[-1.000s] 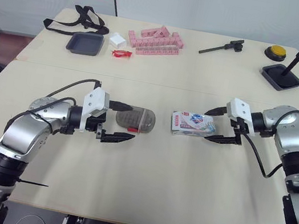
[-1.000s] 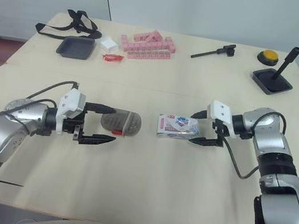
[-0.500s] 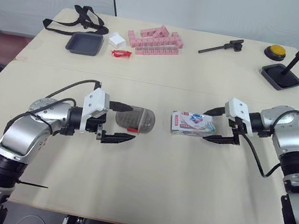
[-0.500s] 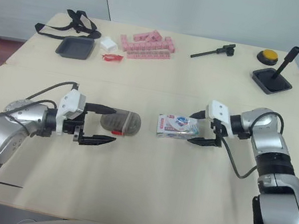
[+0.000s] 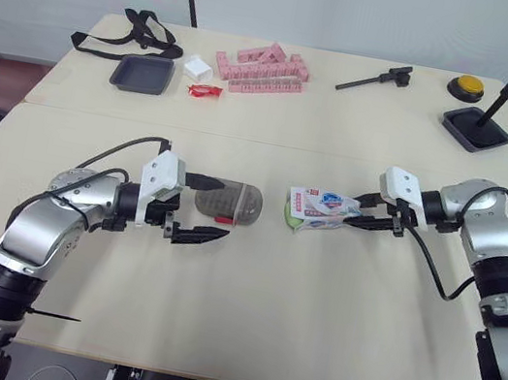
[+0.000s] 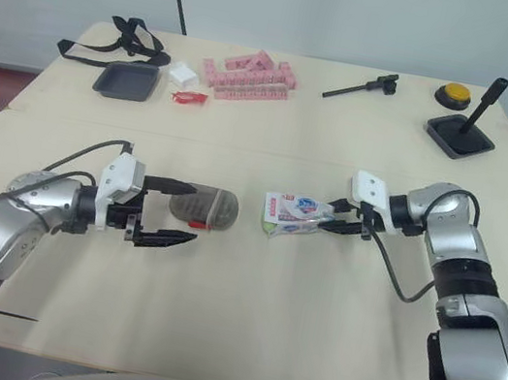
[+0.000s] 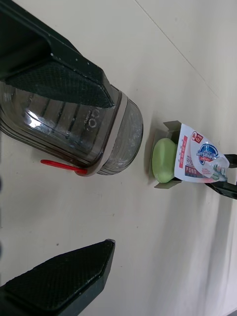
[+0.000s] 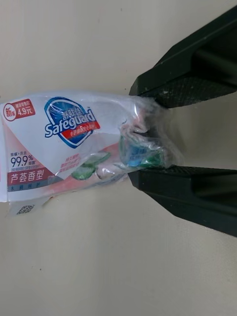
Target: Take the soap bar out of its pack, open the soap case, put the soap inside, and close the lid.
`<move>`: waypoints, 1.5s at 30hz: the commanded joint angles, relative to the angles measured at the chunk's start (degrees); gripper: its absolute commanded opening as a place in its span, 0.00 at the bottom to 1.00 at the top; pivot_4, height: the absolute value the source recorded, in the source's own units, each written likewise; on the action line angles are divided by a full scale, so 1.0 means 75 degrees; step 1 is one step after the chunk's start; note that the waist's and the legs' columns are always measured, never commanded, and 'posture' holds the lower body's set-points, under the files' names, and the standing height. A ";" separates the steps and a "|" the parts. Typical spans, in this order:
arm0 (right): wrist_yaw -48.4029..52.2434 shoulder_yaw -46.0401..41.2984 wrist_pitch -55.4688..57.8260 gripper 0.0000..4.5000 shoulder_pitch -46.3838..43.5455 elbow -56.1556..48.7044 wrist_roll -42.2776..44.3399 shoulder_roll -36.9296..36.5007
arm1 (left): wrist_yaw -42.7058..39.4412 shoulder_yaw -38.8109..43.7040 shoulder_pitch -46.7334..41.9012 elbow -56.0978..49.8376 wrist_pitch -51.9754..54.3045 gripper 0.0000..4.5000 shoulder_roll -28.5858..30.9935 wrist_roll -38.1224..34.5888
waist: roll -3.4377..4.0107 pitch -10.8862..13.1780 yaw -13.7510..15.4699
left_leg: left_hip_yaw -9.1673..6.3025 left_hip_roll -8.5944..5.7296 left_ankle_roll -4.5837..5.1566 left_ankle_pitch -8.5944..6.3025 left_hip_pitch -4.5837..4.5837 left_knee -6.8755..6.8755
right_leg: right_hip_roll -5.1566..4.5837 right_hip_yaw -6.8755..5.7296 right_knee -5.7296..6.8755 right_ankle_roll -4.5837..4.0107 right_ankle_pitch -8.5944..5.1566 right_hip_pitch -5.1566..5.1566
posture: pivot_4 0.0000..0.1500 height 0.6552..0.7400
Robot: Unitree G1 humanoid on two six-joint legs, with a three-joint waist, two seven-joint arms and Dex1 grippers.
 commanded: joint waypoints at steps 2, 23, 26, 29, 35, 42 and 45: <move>0.0004 -0.0174 -0.0016 0.37 0.0010 -0.0374 0.0039 -0.0158 | 0.0027 0.0173 0.0013 -0.0148 -0.0159 1.00 0.0022 -0.0106 | 0.0000 0.0000 0.0001 | 0.0001 0.0002 0.0000 0.0000 -0.0001 0.0000 | 0.0001 0.0000 0.0002 0.0000 0.0000 -0.0003 | 1.00 0.66; -0.0440 -0.0591 0.1298 0.37 0.0683 -0.2943 0.0020 -0.1795 | -0.0012 0.0143 -0.0005 0.0050 -0.0281 1.00 0.0093 -0.0031 | 0.0000 0.0000 0.0028 | 0.0008 0.0008 0.0000 0.0000 -0.0007 -0.0001 | 0.0001 0.0001 0.0002 0.0000 0.0000 -0.0006 | 1.00 0.66; -0.0487 -0.0694 0.1398 0.37 0.0931 -0.3104 0.0080 -0.2037 | -0.0030 0.0125 -0.0038 0.0078 -0.0281 1.00 0.0088 -0.0026 | 0.0000 0.0000 0.0046 | 0.0009 0.0009 0.0000 0.0000 -0.0007 -0.0001 | 0.0001 0.0001 0.0001 0.0000 0.0000 -0.0006 | 1.00 0.66; -0.0517 -0.0796 0.1334 0.37 0.1166 -0.3093 0.0126 -0.2216 | -0.0058 0.0107 -0.0083 0.0122 -0.0283 1.00 0.0083 -0.0016 | 0.0000 0.0000 0.0065 | 0.0011 0.0009 0.0000 0.0000 -0.0008 -0.0001 | 0.0000 0.0001 0.0000 0.0000 0.0000 -0.0005 | 1.00 0.66; -0.0470 -0.0950 0.1088 0.37 0.1287 -0.2800 0.0152 -0.2420 | -0.0134 0.0077 -0.0160 0.0182 -0.0291 1.00 0.0090 0.0003 | 0.0000 0.0000 0.0060 | 0.0013 0.0009 0.0000 0.0000 -0.0007 -0.0001 | 0.0001 0.0003 0.0000 0.0000 0.0000 -0.0005 | 1.00 0.66; -0.0395 -0.0988 0.0923 0.37 0.1375 -0.2672 0.0236 -0.2543 | -0.0186 0.0072 -0.0236 0.0294 -0.0304 1.00 0.0104 0.0038 | 0.0000 0.0000 0.0060 | 0.0013 0.0010 0.0001 -0.0001 -0.0007 -0.0001 | 0.0001 0.0002 0.0000 0.0000 0.0000 -0.0006 | 1.00 0.66; -0.0384 -0.1001 0.0885 0.37 0.1410 -0.2656 0.0247 -0.2569 | -0.0178 0.0065 -0.0216 0.0268 -0.0299 1.00 0.0094 0.0046 | 0.0000 0.0000 0.0059 | 0.0014 0.0010 0.0001 -0.0001 -0.0007 -0.0001 | 0.0001 0.0002 0.0000 0.0000 0.0000 -0.0006 | 1.00 0.66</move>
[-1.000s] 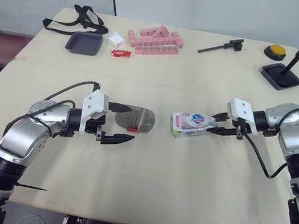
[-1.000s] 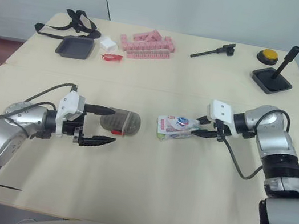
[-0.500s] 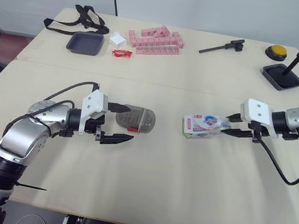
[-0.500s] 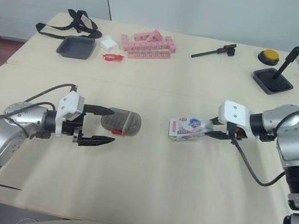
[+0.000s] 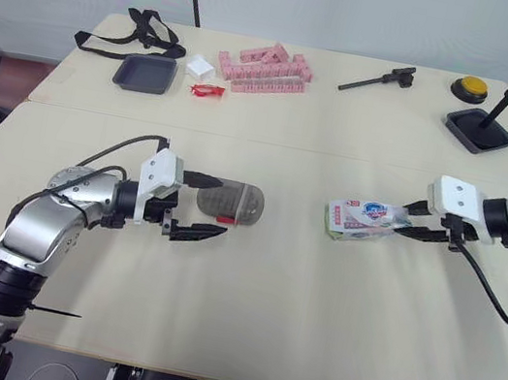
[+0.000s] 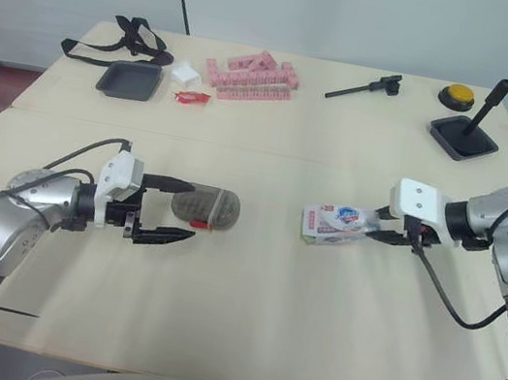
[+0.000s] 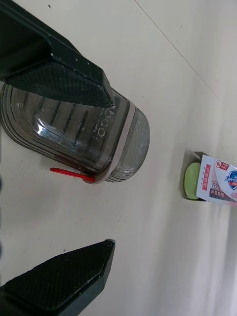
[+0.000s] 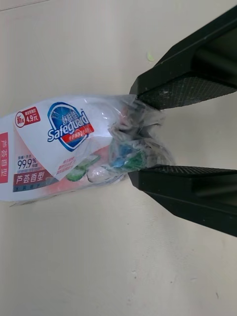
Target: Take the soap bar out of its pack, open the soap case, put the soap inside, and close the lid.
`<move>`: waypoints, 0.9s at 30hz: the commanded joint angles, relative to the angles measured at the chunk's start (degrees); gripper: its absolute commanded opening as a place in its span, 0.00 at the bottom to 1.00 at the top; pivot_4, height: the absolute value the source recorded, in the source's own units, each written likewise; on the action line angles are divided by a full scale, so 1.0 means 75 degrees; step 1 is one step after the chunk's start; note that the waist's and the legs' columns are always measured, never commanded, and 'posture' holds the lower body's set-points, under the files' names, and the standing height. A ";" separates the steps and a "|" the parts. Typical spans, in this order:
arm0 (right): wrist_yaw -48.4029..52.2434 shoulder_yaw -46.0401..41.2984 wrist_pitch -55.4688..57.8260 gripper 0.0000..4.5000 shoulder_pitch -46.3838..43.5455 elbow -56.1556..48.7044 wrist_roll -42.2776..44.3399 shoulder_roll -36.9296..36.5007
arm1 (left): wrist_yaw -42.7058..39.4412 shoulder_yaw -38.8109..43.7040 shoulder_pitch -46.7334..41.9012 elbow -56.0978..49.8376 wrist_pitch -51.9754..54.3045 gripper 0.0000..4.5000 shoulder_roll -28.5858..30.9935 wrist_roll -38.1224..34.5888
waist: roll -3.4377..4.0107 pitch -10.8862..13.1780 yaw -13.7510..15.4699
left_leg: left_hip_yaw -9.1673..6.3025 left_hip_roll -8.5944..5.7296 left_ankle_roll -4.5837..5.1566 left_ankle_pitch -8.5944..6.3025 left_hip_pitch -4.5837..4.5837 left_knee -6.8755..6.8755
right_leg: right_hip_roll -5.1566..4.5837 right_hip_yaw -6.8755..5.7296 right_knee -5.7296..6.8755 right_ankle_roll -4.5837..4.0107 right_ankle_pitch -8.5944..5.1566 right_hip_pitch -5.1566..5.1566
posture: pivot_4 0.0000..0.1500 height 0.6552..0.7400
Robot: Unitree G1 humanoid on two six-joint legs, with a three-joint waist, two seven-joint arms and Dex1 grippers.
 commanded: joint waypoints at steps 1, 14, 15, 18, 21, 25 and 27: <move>0.0051 -0.0342 -0.0119 0.37 -0.0008 -0.0020 0.0145 -0.0200 | -0.0051 0.0064 -0.0057 -0.0047 -0.0130 1.00 0.0081 -0.0007 | 0.0000 0.0000 0.0000 | 0.0000 0.0000 0.0000 0.0000 0.0000 0.0000 | 0.0000 0.0000 0.0000 0.0000 0.0000 0.0000 | 1.00 0.66; 0.0035 -0.0437 0.0198 0.31 -0.0081 -0.0412 0.0191 -0.0491 | -0.0046 0.0037 -0.0078 -0.0031 -0.0168 1.00 0.0041 0.0015 | 0.0000 0.0000 -0.0002 | 0.0000 0.0002 0.0000 0.0000 0.0000 0.0000 | 0.0001 0.0000 0.0000 0.0000 0.0000 0.0000 | 1.00 0.66; 0.0033 -0.0442 0.0203 0.26 -0.0065 -0.0430 0.0193 -0.0496 | -0.0047 0.0034 -0.0081 -0.0028 -0.0171 1.00 0.0039 0.0014 | 0.0000 0.0000 -0.0004 | 0.0000 0.0003 0.0000 0.0000 0.0000 0.0000 | 0.0002 -0.0001 0.0000 0.0000 0.0000 0.0000 | 1.00 0.66; -0.0005 -0.0469 0.0181 0.06 0.0066 -0.0458 0.0195 -0.0532 | -0.0057 0.0021 -0.0100 -0.0001 -0.0195 1.00 0.0036 0.0022 | 0.0000 0.0000 0.0004 | 0.0000 0.0004 0.0000 0.0000 0.0000 0.0000 | 0.0002 -0.0001 0.0000 0.0000 0.0000 0.0000 | 1.00 0.66; -0.0035 -0.0498 0.0189 0.00 0.0114 -0.0455 0.0182 -0.0553 | -0.0063 0.0005 -0.0118 0.0025 -0.0218 1.00 0.0047 0.0031 | 0.0000 0.0000 0.0019 | 0.0000 0.0004 0.0000 0.0000 0.0000 0.0000 | 0.0002 -0.0001 0.0000 0.0000 0.0000 0.0000 | 1.00 0.66; -0.0043 -0.0536 0.0170 0.00 0.0136 -0.0433 0.0168 -0.0583 | -0.0058 -0.0021 -0.0147 0.0052 -0.0230 1.00 0.0044 0.0042 | 0.0000 0.0000 0.0023 | 0.0001 0.0004 0.0000 0.0000 0.0000 0.0000 | 0.0002 -0.0001 0.0000 0.0000 0.0000 0.0000 | 1.00 0.66; -0.0077 -0.0554 0.0180 0.00 0.0141 -0.0439 0.0158 -0.0605 | -0.0060 -0.0031 -0.0158 0.0059 -0.0233 1.00 0.0043 0.0042 | 0.0000 0.0000 0.0024 | 0.0001 0.0004 0.0001 0.0000 0.0000 0.0000 | 0.0002 -0.0001 0.0000 0.0000 0.0000 0.0000 | 1.00 0.66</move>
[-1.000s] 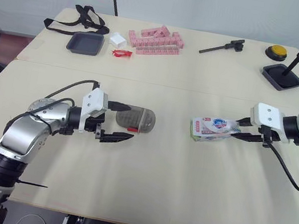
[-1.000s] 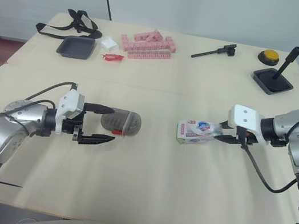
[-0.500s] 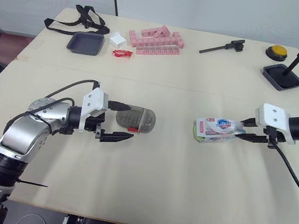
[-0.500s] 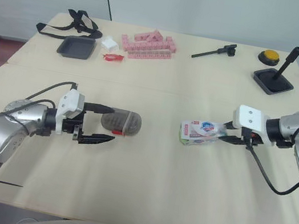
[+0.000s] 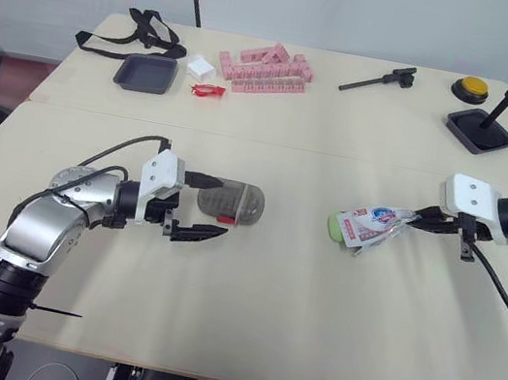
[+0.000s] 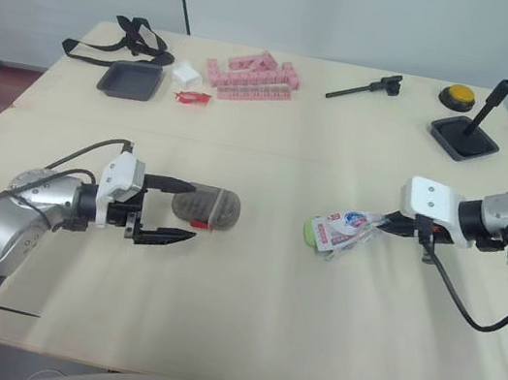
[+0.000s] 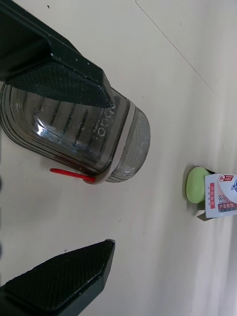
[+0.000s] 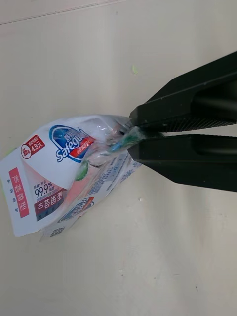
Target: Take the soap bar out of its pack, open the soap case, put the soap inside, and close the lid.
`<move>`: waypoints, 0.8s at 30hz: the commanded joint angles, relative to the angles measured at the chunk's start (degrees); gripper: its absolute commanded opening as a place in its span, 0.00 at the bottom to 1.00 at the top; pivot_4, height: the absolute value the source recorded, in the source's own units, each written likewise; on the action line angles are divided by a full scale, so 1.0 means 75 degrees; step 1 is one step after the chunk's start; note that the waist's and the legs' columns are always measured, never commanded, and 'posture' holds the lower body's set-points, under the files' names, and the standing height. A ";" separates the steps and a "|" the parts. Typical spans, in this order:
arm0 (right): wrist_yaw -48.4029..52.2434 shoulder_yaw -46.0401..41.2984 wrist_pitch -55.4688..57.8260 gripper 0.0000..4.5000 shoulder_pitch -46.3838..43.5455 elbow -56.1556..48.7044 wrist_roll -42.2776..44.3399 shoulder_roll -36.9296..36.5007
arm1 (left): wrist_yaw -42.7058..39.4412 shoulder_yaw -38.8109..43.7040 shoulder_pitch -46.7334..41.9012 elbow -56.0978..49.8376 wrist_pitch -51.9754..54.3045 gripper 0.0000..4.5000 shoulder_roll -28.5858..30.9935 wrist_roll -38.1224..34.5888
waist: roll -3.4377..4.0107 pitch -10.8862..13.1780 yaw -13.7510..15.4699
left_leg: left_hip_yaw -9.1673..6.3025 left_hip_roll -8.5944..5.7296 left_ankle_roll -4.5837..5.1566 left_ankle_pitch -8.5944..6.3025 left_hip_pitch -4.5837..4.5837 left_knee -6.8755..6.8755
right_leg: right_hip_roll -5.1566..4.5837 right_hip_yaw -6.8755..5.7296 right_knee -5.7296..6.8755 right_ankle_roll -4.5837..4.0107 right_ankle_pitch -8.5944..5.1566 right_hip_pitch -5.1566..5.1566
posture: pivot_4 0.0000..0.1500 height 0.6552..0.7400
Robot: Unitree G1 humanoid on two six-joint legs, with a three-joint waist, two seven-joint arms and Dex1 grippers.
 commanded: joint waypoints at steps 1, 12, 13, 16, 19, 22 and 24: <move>-0.0052 -0.0339 -0.0017 0.00 0.0002 -0.0141 0.0082 -0.0207 | -0.0054 0.0044 -0.0097 -0.0023 -0.0130 1.00 0.0044 0.0003 | 0.0000 0.0000 0.0000 | 0.0000 0.0000 0.0000 0.0000 0.0000 0.0000 | 0.0000 0.0000 0.0000 0.0000 0.0000 0.0000 | 1.00 0.66; -0.0142 -0.0723 0.0712 0.00 0.0054 -0.0637 0.0294 -0.0572 | -0.0089 0.0063 -0.0090 -0.0011 -0.0106 1.00 0.0046 -0.0052 | 0.0000 0.0000 0.0018 | 0.0000 0.0001 0.0000 0.0000 0.0000 0.0000 | 0.0000 0.0000 0.0000 0.0000 0.0000 -0.0001 | 1.00 0.66; -0.0136 -0.0777 0.0755 0.00 0.0124 -0.0698 0.0322 -0.0624 | -0.0095 0.0063 -0.0089 -0.0009 -0.0104 1.00 0.0043 -0.0054 | 0.0000 0.0000 0.0029 | 0.0000 0.0001 0.0000 0.0000 0.0000 0.0000 | 0.0000 0.0000 0.0000 0.0000 0.0000 -0.0001 | 1.00 0.66; -0.0132 -0.0968 0.0899 0.00 0.0295 -0.0768 0.0402 -0.0788 | -0.0119 0.0053 -0.0088 0.0001 -0.0105 1.00 0.0042 -0.0052 | -0.0001 0.0001 0.0052 | 0.0000 0.0002 0.0000 0.0000 0.0000 0.0000 | 0.0000 0.0000 -0.0001 0.0000 0.0000 0.0001 | 1.00 0.66; -0.0111 -0.1127 0.0859 0.00 0.0409 -0.0656 0.0411 -0.0974 | -0.0149 0.0055 -0.0092 0.0004 -0.0103 1.00 0.0048 -0.0063 | -0.0001 0.0001 0.0065 | 0.0003 0.0002 0.0000 0.0000 0.0001 0.0000 | 0.0000 0.0002 -0.0001 0.0000 0.0000 0.0001 | 1.00 0.66; 0.0036 -0.1371 0.0873 0.00 0.0550 -0.0483 0.0518 -0.1247 | -0.0196 0.0071 -0.0101 0.0054 -0.0121 1.00 0.0065 -0.0060 | -0.0001 0.0001 0.0083 | 0.0003 0.0002 0.0000 0.0000 0.0001 0.0000 | 0.0000 0.0002 -0.0001 0.0000 0.0000 0.0001 | 1.00 0.66; 0.0157 -0.1589 0.0773 0.00 0.0711 -0.0223 0.0581 -0.1454 | -0.0225 0.0080 -0.0099 0.0070 -0.0128 1.00 0.0079 -0.0060 | -0.0001 0.0001 0.0103 | 0.0003 0.0002 0.0001 -0.0001 0.0001 0.0000 | 0.0000 0.0001 -0.0001 0.0000 0.0000 0.0001 | 1.00 0.66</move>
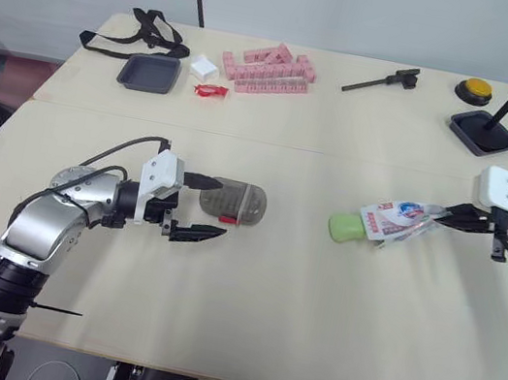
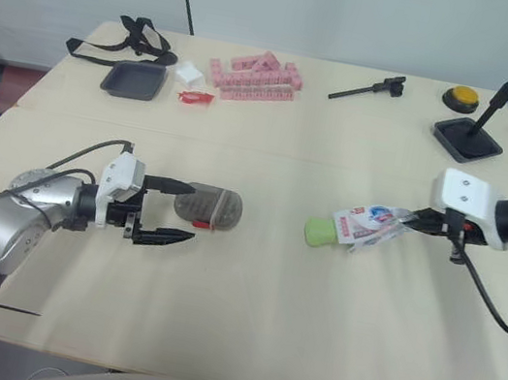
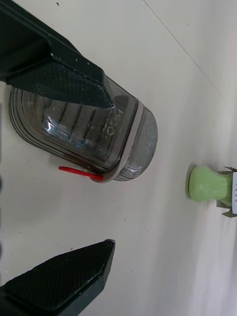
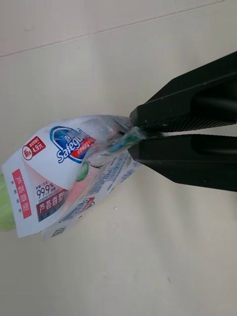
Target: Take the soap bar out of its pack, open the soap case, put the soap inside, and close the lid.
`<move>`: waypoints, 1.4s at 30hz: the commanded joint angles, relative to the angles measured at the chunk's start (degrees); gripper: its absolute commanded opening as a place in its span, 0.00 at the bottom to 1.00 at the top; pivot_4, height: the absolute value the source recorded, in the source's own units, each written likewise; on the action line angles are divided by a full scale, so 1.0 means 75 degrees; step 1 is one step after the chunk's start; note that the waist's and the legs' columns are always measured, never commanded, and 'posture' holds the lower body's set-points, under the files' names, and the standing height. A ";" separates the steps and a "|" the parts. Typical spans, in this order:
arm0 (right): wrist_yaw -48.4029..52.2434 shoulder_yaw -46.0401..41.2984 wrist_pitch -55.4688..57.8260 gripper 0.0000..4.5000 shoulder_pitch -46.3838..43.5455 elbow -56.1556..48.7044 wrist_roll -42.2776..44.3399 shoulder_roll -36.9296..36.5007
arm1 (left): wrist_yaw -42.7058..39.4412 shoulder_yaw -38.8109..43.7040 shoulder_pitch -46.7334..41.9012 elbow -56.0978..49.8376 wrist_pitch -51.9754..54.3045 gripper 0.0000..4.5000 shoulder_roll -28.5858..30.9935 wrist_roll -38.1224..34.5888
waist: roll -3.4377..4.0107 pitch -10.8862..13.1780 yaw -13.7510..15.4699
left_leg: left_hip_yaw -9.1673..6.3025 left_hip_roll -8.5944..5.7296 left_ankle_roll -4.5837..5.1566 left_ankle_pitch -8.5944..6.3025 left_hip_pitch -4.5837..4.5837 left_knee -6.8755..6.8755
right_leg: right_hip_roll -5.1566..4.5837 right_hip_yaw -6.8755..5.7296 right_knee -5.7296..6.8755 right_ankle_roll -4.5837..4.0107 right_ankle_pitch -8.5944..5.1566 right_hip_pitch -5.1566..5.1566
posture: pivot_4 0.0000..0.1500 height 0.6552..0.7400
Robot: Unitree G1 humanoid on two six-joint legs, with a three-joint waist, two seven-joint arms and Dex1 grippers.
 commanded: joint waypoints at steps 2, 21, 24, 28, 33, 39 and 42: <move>0.0288 -0.0823 -0.0323 0.00 0.0311 0.0536 0.0288 -0.0551 | -0.0092 0.0107 -0.0080 -0.0064 -0.0122 1.00 0.0089 -0.0050 | -0.0001 0.0000 0.0045 | 0.0000 0.0001 0.0000 0.0000 0.0000 0.0000 | 0.0000 0.0000 -0.0002 0.0000 0.0000 0.0002 | 1.00 0.66; -0.5292 -0.3903 0.2510 0.00 0.2219 -0.0110 0.1006 0.2186 | -0.0321 0.0267 0.0024 -0.0421 0.0072 1.00 -0.0008 -0.0708 | 0.0002 -0.0003 0.0051 | 0.0004 0.0014 0.0005 0.0005 0.0013 -0.0005 | 0.0013 -0.0002 0.0000 -0.0001 0.0000 0.0002 | 1.00 0.66; -0.6159 -0.4051 0.3136 0.00 0.2588 -0.0994 0.1124 0.2805 | -0.0300 0.0271 0.0045 -0.0435 0.0061 1.00 0.0004 -0.0736 | 0.0004 -0.0003 0.0061 | 0.0004 0.0017 0.0001 0.0007 0.0014 -0.0009 | 0.0016 -0.0004 -0.0001 -0.0001 0.0000 0.0003 | 1.00 0.66; -0.7193 -0.4045 0.3896 0.00 0.2754 -0.1895 0.1110 0.3442 | -0.0280 0.0281 0.0066 -0.0442 0.0038 1.00 0.0016 -0.0737 | 0.0009 -0.0004 0.0034 | 0.0005 0.0017 -0.0009 0.0013 0.0014 -0.0009 | 0.0015 -0.0001 -0.0001 -0.0001 0.0000 0.0003 | 1.00 0.66; -0.8238 -0.4111 0.4555 0.00 0.2466 -0.2377 0.1182 0.4114 | -0.0248 0.0279 0.0078 -0.0452 0.0012 1.00 0.0013 -0.0714 | 0.0011 -0.0005 0.0022 | 0.0005 0.0017 -0.0036 0.0028 0.0019 -0.0015 | 0.0014 -0.0002 -0.0002 0.0000 0.0001 0.0007 | 1.00 0.66; -0.8997 -0.4201 0.4898 0.00 0.2280 -0.2546 0.1322 0.4621 | -0.0183 0.0269 0.0121 -0.0469 -0.0011 1.00 0.0014 -0.0663 | 0.0013 -0.0005 0.0044 | 0.0006 0.0014 -0.0095 0.0060 0.0019 -0.0032 | 0.0010 -0.0006 -0.0003 0.0000 0.0001 0.0007 | 1.00 0.66; -0.9048 -0.4170 0.5025 0.08 0.2319 -0.2640 0.1378 0.4646 | -0.0165 0.0260 0.0137 -0.0465 -0.0034 1.00 0.0028 -0.0636 | 0.0016 -0.0005 0.0043 | 0.0006 0.0014 -0.0104 0.0065 0.0019 -0.0039 | 0.0010 -0.0006 -0.0003 0.0001 0.0001 0.0006 | 1.00 0.66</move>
